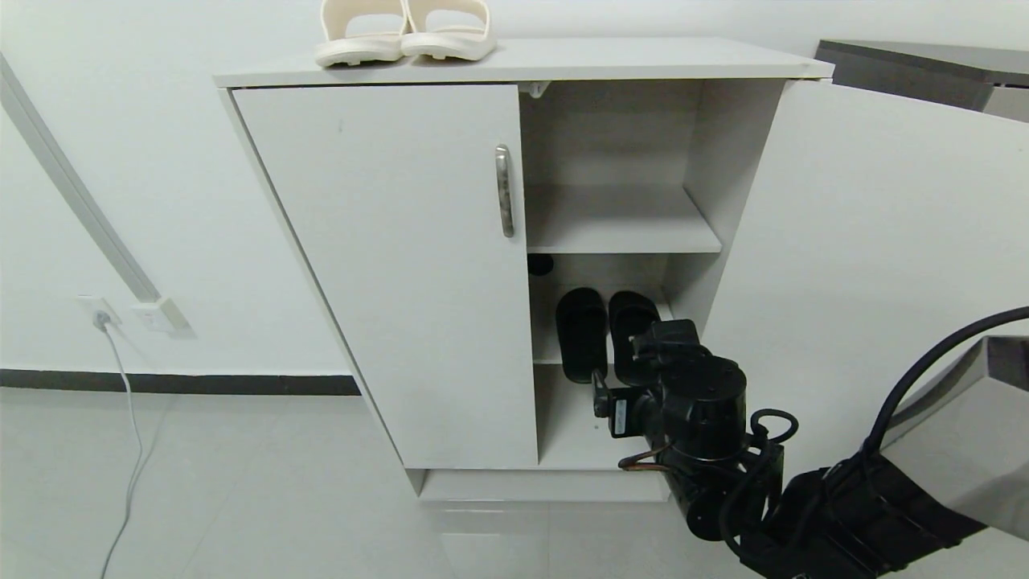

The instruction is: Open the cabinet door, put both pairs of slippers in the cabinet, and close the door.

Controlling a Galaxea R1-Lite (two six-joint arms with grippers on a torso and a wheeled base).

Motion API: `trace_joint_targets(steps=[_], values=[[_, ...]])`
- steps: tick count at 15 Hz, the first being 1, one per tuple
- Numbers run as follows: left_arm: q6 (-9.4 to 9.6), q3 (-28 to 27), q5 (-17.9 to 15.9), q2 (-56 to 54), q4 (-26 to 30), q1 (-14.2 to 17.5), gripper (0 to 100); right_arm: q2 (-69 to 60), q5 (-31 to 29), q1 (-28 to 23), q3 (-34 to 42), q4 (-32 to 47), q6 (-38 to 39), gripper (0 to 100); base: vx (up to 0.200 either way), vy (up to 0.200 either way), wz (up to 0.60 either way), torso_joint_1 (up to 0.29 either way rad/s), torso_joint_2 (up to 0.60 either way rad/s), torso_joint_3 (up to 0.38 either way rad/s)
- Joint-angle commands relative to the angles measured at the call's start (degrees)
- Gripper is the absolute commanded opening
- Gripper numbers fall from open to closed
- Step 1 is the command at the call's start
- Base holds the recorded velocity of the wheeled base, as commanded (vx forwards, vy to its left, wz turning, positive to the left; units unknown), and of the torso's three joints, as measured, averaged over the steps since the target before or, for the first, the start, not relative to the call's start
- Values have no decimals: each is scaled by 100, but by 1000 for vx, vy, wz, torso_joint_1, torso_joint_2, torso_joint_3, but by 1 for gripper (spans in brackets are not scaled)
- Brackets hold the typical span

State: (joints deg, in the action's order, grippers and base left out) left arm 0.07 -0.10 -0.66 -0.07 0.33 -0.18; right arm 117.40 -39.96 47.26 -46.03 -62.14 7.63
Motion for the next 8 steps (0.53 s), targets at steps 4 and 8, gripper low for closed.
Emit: trace_joint_targets(steps=[4, 8], values=[[10, 1, -4, 7, 2, 1, 0, 29, 6, 2, 6, -71, 10, 100, 0, 100, 0, 1, 2, 0], [1, 1, -4, 7, 2, 1, 0, 38, 23, -7, 24, -71, 19, 100, 0, 200, 0, 6, 2, 1]])
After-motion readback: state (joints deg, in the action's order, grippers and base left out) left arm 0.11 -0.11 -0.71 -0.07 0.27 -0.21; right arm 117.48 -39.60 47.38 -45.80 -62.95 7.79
